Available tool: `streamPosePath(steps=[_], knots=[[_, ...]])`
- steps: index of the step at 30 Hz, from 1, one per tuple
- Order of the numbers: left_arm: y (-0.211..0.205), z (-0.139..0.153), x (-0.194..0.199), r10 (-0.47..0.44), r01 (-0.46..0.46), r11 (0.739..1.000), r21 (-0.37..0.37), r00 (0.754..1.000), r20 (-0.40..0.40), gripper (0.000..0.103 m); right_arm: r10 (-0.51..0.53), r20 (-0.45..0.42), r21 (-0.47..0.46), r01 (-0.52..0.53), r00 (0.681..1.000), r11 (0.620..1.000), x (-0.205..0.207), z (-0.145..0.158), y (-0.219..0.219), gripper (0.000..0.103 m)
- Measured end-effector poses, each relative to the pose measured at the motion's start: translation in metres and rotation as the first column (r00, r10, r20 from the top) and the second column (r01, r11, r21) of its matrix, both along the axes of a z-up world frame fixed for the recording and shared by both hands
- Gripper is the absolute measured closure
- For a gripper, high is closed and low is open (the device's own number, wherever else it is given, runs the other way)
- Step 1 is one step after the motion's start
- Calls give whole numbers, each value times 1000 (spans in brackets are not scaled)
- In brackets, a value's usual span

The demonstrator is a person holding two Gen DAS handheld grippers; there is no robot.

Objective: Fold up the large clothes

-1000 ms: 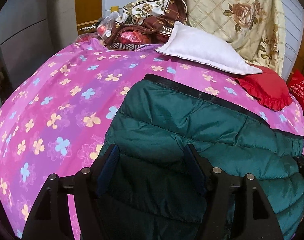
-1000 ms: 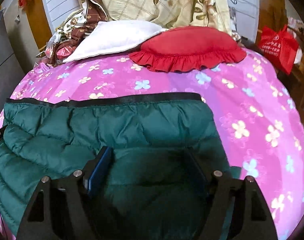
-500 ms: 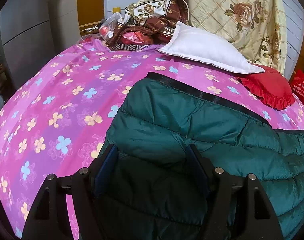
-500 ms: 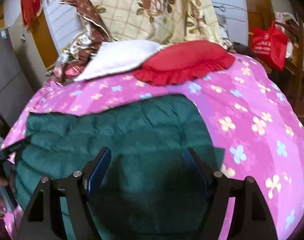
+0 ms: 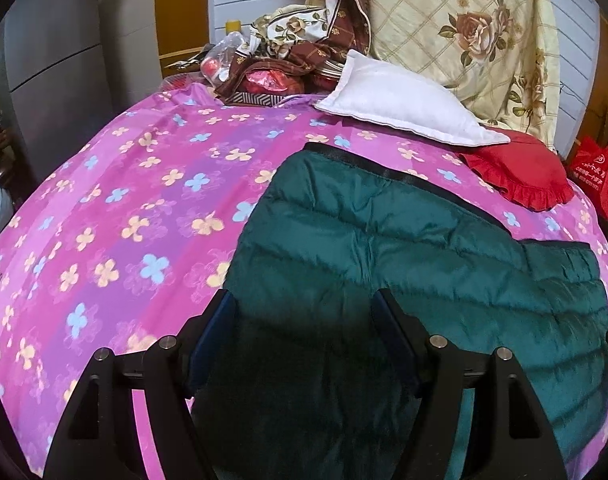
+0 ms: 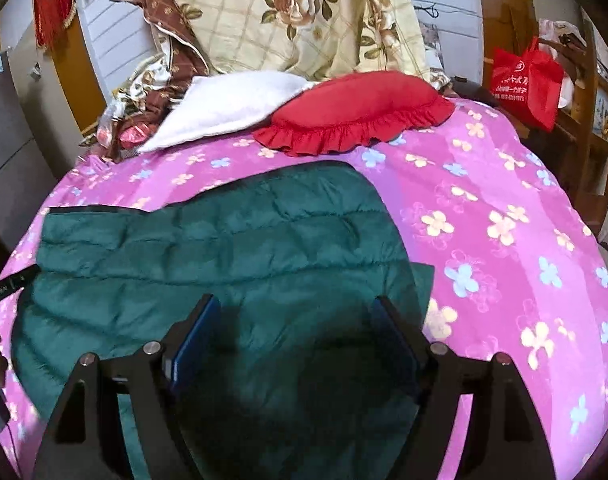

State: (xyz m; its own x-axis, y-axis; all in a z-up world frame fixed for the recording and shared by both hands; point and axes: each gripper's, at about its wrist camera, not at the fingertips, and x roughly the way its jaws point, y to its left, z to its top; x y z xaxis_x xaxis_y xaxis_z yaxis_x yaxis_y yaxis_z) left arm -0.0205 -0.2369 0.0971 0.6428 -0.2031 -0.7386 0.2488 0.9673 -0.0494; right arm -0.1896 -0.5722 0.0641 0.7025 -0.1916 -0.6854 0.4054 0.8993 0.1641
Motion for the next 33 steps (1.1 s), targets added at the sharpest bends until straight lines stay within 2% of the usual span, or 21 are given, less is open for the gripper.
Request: streamPosePath(steps=[7,14,22,28,31,33], knots=[[17,14,-32,-6,6,1000,6,1000,20,49,31,-7,20,-31,999,999,-28,10,20,22],[29,16,-49,-9,9,1000,1,1000,29,49,12,-7,60,-12,1000,998,-43,11,25,22],[28,7,-37,-4,4,1000,-11,1000,11,49,-12,-34,61,14,999,998,-31,7,16,22],[32,-6,-24,5,-6,999,-39,1000,-17,49,-38,-94,51,43,995,998,-14,-13,1,20],[35,-13,-15,11,-13,997,-71,999,-40,49,-76,-109,148,92,991,985,-14,-30,-16,11],[38,-15,-12,9,-14,995,-102,999,-50,49,-88,-103,172,105,991,980,-16,-33,-20,10]])
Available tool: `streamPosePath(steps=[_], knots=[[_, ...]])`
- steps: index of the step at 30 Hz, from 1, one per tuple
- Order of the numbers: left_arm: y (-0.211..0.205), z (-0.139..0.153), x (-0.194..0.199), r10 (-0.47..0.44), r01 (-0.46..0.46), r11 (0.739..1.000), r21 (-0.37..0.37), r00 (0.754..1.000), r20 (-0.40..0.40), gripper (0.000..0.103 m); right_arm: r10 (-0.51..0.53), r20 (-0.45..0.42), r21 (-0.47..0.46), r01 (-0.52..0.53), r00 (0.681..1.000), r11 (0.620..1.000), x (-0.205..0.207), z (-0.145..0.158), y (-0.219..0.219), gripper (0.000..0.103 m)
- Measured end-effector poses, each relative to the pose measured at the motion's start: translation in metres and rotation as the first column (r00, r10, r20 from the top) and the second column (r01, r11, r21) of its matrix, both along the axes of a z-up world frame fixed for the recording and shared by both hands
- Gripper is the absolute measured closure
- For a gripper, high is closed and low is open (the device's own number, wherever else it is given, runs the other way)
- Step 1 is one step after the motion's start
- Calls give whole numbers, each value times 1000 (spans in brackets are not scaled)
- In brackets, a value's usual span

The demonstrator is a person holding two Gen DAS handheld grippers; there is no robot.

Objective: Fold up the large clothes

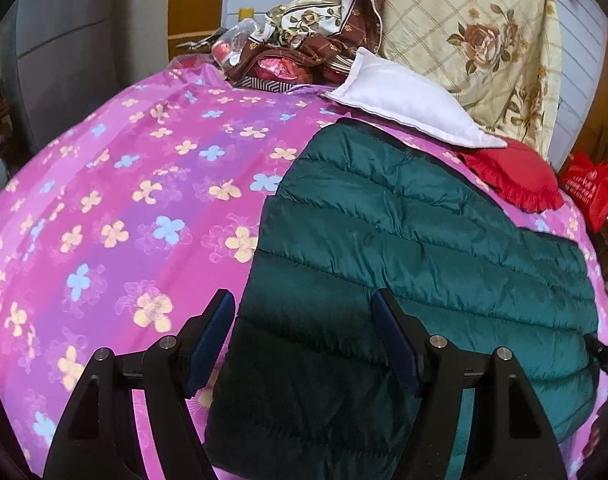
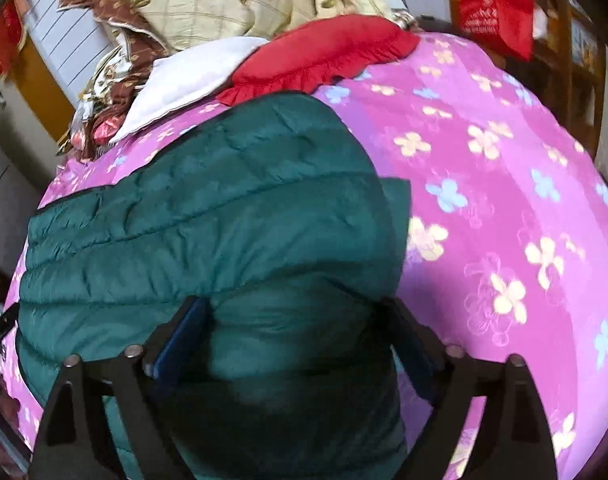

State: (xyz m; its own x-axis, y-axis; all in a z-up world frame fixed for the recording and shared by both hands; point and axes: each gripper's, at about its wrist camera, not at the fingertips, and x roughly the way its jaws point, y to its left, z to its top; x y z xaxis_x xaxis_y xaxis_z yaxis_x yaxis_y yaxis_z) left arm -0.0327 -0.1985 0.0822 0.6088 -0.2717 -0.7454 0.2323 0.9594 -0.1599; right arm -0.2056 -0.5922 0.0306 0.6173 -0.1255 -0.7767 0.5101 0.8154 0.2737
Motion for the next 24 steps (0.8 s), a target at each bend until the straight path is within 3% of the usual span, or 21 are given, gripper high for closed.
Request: streamPosePath(steps=[4,8,19,24], knots=[[4,-3,7,1,-1,999,-38,1000,-11,49,14,34,-74,-12,999,997,-7,12,8,10],[5,-8,14,3,-5,997,-76,1000,-29,49,44,44,-91,-40,998,995,-9,22,12,10],[6,-12,22,-19,12,993,-116,998,-56,47,37,41,-41,-36,998,999,-2,22,2,6],[6,-20,29,-58,45,987,-157,995,-80,35,37,17,-1,-37,999,999,3,11,-8,2]])
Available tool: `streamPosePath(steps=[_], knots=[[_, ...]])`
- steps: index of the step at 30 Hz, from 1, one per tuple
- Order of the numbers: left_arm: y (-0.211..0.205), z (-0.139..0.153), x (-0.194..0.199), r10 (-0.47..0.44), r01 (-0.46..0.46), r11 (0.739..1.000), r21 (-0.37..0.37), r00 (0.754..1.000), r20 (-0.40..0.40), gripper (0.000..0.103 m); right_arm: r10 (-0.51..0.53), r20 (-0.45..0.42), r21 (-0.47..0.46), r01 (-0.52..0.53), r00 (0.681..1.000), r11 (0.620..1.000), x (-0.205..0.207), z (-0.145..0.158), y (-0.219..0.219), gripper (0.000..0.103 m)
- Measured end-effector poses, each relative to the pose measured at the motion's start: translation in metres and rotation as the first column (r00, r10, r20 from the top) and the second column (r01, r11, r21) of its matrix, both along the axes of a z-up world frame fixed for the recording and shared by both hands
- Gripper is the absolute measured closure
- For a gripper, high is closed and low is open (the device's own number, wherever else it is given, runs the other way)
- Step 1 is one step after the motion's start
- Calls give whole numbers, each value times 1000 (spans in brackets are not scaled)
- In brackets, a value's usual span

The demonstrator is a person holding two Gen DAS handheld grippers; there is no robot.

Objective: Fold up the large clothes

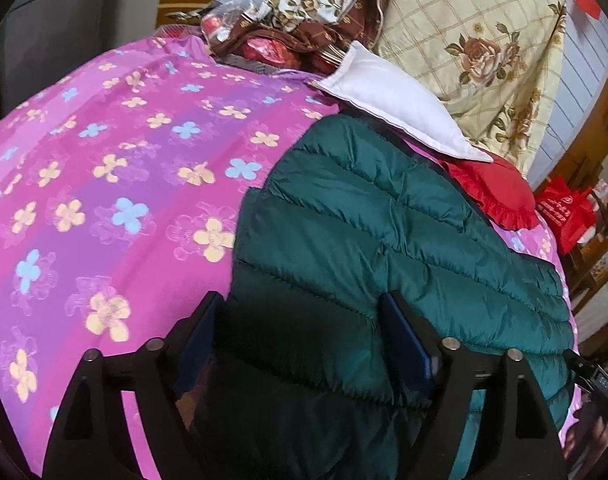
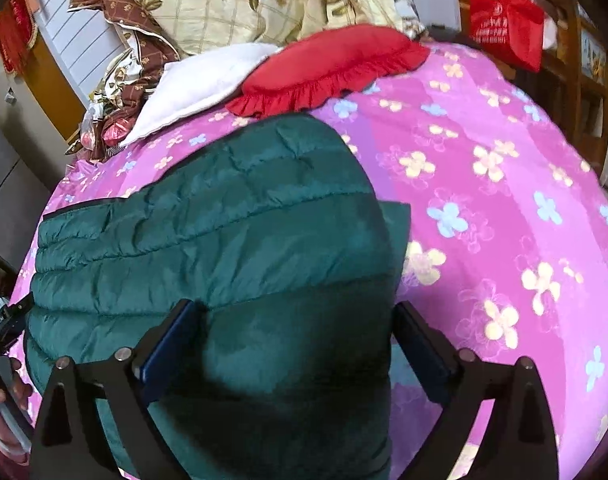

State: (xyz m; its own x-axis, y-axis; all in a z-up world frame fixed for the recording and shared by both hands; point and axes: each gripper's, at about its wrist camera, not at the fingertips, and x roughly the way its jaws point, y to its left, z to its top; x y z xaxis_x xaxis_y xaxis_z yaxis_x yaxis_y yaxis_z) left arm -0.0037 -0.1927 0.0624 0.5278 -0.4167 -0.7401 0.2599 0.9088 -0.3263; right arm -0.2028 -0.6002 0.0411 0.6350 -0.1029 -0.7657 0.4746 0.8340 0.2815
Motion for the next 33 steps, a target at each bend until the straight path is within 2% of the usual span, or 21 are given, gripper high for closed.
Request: streamPosePath(steps=[5,9,14,19,21,22,23,27,30,31,33], knots=[[4,-13,14,-51,42,993,-108,995,-87,29,22,11,50,-22,1000,998,7,-13,-14,0],[9,-29,23,-78,48,981,-190,986,-149,18,64,27,82,-66,998,994,17,-22,-23,0],[9,-41,28,-94,48,969,-244,979,-183,14,97,46,182,-104,994,978,26,-36,-39,0],[7,-40,23,-107,68,966,-248,984,-146,15,155,43,195,-160,987,968,34,-39,-40,0],[6,-39,22,-129,88,962,-258,981,-146,29,167,52,196,-174,985,965,36,-39,-37,1],[7,-39,20,-134,94,961,-261,981,-140,34,167,56,192,-175,984,966,36,-39,-36,5],[6,-35,16,-144,111,962,-250,982,-119,43,169,65,184,-178,983,967,35,-37,-33,8],[0,-18,1,-158,147,972,-184,986,-46,72,173,105,157,-188,979,970,28,-26,-21,33],[6,0,-11,-167,161,969,-186,986,-20,84,165,148,132,-185,975,974,16,-8,-11,54],[8,5,-14,-169,163,968,-191,985,-18,86,168,166,125,-190,972,974,12,0,-8,60],[16,21,-26,-179,173,963,-205,984,-11,88,183,200,108,-207,963,972,2,16,-1,64]])
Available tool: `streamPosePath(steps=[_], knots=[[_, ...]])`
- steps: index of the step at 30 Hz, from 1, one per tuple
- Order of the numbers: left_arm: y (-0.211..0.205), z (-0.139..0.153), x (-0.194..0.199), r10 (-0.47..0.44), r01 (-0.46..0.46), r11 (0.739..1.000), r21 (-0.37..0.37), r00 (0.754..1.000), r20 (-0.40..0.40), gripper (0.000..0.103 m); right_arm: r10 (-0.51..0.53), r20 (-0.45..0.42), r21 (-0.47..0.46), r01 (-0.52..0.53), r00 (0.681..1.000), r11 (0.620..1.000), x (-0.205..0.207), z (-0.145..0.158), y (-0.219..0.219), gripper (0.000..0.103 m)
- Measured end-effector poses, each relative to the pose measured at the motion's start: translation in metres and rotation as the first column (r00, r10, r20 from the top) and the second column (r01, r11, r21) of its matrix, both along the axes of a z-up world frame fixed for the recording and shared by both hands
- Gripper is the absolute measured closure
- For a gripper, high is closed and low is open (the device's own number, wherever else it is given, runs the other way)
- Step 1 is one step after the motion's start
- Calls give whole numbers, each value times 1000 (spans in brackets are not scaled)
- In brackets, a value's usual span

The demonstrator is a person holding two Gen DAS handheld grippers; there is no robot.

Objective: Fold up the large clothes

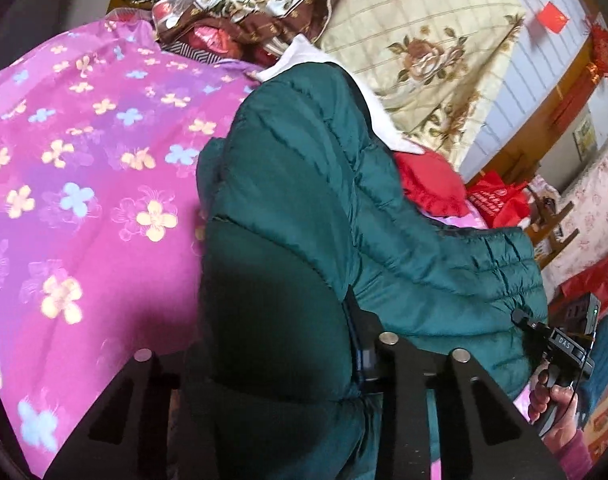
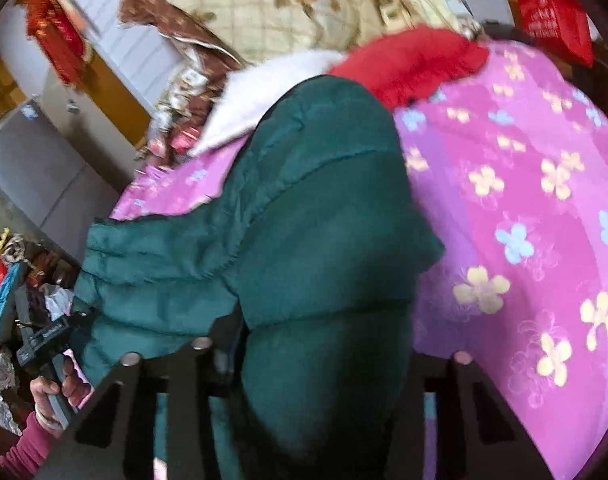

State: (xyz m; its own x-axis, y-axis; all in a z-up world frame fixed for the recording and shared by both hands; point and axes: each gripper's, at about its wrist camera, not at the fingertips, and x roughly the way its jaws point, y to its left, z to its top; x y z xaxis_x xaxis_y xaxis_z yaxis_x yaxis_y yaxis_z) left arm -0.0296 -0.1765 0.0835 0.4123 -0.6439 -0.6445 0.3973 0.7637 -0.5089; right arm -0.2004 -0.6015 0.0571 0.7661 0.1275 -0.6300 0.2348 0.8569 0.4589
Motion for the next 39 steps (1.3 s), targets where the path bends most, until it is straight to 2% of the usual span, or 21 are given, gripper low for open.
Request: streamPosePath(steps=[5,8,13,15,16,18,20,21,23,25,31,35,39], knots=[[11,30,-38,-57,56,998,25,998,30,89,63,24,-59,-61,998,996,-30,45,31,67],[28,38,-65,-90,88,995,39,995,31,89,77,35,-39,-76,996,996,-57,57,40,67],[49,31,-97,-103,103,990,99,995,-4,88,86,19,36,-86,996,996,-109,47,51,67],[50,20,-103,-93,93,985,144,996,-7,84,82,-15,62,-80,997,995,-127,33,55,66],[48,15,-104,-87,87,982,169,996,-7,82,73,-34,59,-71,997,996,-134,25,56,61],[46,2,-104,-59,59,975,213,998,-10,69,20,-84,54,-15,996,998,-140,9,54,52],[45,-8,-102,-27,30,973,227,1000,-17,59,-36,-143,27,40,989,999,-138,-7,51,38],[46,-12,-101,-9,12,973,229,1000,-15,55,-66,-186,-23,62,980,998,-136,-16,52,28],[48,-17,-102,9,-8,971,240,1000,-6,49,-94,-197,-63,84,976,995,-133,-24,56,22],[50,-17,-106,16,-17,968,250,1000,4,48,-110,-197,-93,93,974,991,-132,-26,58,15],[60,6,-120,47,-62,950,306,997,55,48,-165,-204,-146,136,965,980,-146,-7,60,14],[66,27,-135,68,-117,925,362,987,146,48,-234,-175,-206,197,956,959,-166,16,58,14],[61,43,-154,66,-143,918,370,975,214,48,-267,-119,-221,237,956,946,-189,40,64,14]])
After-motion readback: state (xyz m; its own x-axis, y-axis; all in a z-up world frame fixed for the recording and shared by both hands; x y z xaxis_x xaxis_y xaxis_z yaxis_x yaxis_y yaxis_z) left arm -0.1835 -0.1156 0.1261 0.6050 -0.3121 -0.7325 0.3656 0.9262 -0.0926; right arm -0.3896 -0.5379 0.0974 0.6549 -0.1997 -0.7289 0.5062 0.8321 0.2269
